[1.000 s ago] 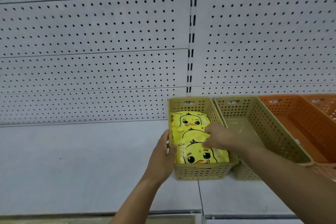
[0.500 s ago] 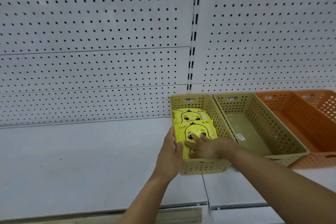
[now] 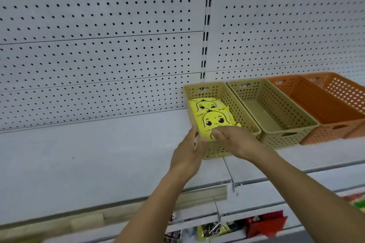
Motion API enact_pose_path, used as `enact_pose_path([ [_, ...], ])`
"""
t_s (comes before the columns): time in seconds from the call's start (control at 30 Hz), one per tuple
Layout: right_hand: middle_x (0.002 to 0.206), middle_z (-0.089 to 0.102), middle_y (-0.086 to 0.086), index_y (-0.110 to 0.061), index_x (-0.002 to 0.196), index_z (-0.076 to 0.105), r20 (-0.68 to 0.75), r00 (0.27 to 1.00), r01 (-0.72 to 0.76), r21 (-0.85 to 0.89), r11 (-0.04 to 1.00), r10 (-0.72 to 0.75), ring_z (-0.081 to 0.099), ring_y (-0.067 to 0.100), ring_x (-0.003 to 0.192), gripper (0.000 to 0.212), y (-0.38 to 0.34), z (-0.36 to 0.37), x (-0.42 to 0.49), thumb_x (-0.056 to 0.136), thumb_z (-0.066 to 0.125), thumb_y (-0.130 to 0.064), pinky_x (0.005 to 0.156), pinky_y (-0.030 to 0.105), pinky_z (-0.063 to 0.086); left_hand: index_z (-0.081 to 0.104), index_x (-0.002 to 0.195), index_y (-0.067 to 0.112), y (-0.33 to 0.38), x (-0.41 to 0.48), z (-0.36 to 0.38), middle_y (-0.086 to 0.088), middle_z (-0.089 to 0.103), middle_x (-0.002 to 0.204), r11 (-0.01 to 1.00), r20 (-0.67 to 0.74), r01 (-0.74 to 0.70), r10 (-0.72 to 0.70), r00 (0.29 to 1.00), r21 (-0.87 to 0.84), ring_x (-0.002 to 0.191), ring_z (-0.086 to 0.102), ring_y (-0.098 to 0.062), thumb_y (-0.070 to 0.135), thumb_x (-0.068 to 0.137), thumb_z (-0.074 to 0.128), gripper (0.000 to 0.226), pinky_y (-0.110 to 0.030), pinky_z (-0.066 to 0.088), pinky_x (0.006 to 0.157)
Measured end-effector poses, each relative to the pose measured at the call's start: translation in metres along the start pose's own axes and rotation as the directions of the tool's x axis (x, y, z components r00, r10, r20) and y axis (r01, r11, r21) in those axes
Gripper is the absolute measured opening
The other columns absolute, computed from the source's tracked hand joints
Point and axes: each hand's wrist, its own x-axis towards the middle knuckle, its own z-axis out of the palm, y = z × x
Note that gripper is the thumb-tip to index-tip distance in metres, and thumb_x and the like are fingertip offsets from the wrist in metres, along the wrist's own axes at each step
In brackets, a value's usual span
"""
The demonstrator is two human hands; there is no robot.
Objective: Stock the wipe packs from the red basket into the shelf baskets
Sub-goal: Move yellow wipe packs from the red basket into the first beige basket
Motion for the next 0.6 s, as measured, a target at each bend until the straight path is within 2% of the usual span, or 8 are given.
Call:
enact_pose_path([
  [0.03,0.103,0.062,-0.006,-0.028,0.092,0.059,-0.123,0.992,0.036,-0.003,0.999,-0.036,0.054,0.023,0.103,0.028,-0.001,0.012,-0.014,0.1,0.035,-0.04,0.092,0.037,0.035,0.025,0.15,0.038,-0.002,-0.012,-0.002,0.013,0.043,0.149,0.998,0.015,-0.018,0.017,1.0,0.058,0.129,0.049,-0.013,0.056,0.097,0.034,0.056,-0.036,0.042,0.104],
  [0.07,0.122,0.059,-0.006,-0.028,0.11,0.061,-0.23,0.971,0.067,0.003,0.998,-0.065,0.049,0.021,0.119,0.027,-0.003,0.026,-0.029,0.099,0.04,-0.038,0.104,0.04,0.028,0.026,0.15,0.036,-0.005,-0.027,-0.004,0.013,0.04,0.15,0.992,0.015,-0.047,0.045,0.999,0.116,0.132,0.045,-0.012,0.053,0.098,0.035,0.055,-0.033,0.04,0.105],
  [0.1,0.137,0.05,-0.004,-0.026,0.126,0.057,-0.318,0.944,0.102,0.029,0.994,-0.088,0.04,0.019,0.131,0.033,-0.01,0.039,-0.047,0.098,0.044,-0.036,0.111,0.041,0.02,0.027,0.15,0.033,-0.008,-0.043,-0.006,0.012,0.039,0.151,0.983,0.003,-0.068,0.068,0.998,0.171,0.134,0.041,-0.01,0.049,0.1,0.037,0.054,-0.031,0.037,0.107],
  [0.17,0.149,0.035,-0.006,-0.023,0.139,0.046,-0.406,0.909,0.172,0.15,0.974,-0.098,0.026,0.012,0.139,0.043,-0.022,0.063,-0.082,0.097,0.048,-0.031,0.114,0.034,0.017,0.028,0.15,0.031,-0.015,-0.08,-0.011,0.011,0.039,0.15,0.967,-0.045,-0.089,0.103,0.994,0.238,0.135,0.037,-0.007,0.047,0.1,0.038,0.053,-0.028,0.033,0.109],
  [0.27,0.146,0.034,-0.016,-0.029,0.139,0.044,-0.414,0.909,0.175,0.286,0.942,-0.043,0.027,0.002,0.136,0.041,-0.043,0.097,-0.142,0.097,0.048,-0.029,0.11,0.023,0.022,0.042,0.142,0.032,-0.029,-0.142,-0.016,0.015,0.049,0.139,0.955,-0.099,-0.093,0.126,0.987,0.28,0.127,0.045,-0.003,0.048,0.098,0.043,0.047,-0.026,0.038,0.106],
  [0.37,0.133,0.044,-0.021,-0.028,0.131,0.052,-0.406,0.914,0.175,0.326,0.929,-0.029,0.04,0.0,0.124,0.034,-0.062,0.131,-0.202,0.097,0.048,-0.028,0.101,0.021,0.033,0.059,0.128,0.032,-0.049,-0.206,-0.015,0.017,0.062,0.122,0.942,-0.159,-0.071,0.129,0.979,0.327,0.112,0.056,-0.002,0.046,0.094,0.053,0.037,-0.02,0.043,0.093],
  [0.5,0.121,0.053,-0.019,-0.026,0.123,0.057,-0.301,0.951,0.188,0.361,0.913,-0.077,0.051,0.001,0.11,0.03,-0.089,0.179,-0.268,0.096,0.046,-0.031,0.089,0.022,0.044,0.06,0.124,0.035,-0.084,-0.289,-0.011,0.017,0.066,0.11,0.94,-0.154,0.029,0.025,0.988,0.339,0.102,0.059,-0.002,0.047,0.092,0.056,0.034,-0.026,0.049,0.085],
  [0.6,0.126,0.052,-0.016,-0.029,0.124,0.056,-0.195,0.978,0.151,0.422,0.894,-0.074,0.051,0.003,0.116,0.029,-0.108,0.218,-0.305,0.097,0.048,-0.03,0.095,0.026,0.044,0.06,0.124,0.032,-0.114,-0.35,-0.009,0.015,0.067,0.112,0.939,-0.121,0.106,-0.07,0.99,0.326,0.103,0.061,-0.004,0.046,0.093,0.056,0.034,-0.03,0.051,0.088],
])
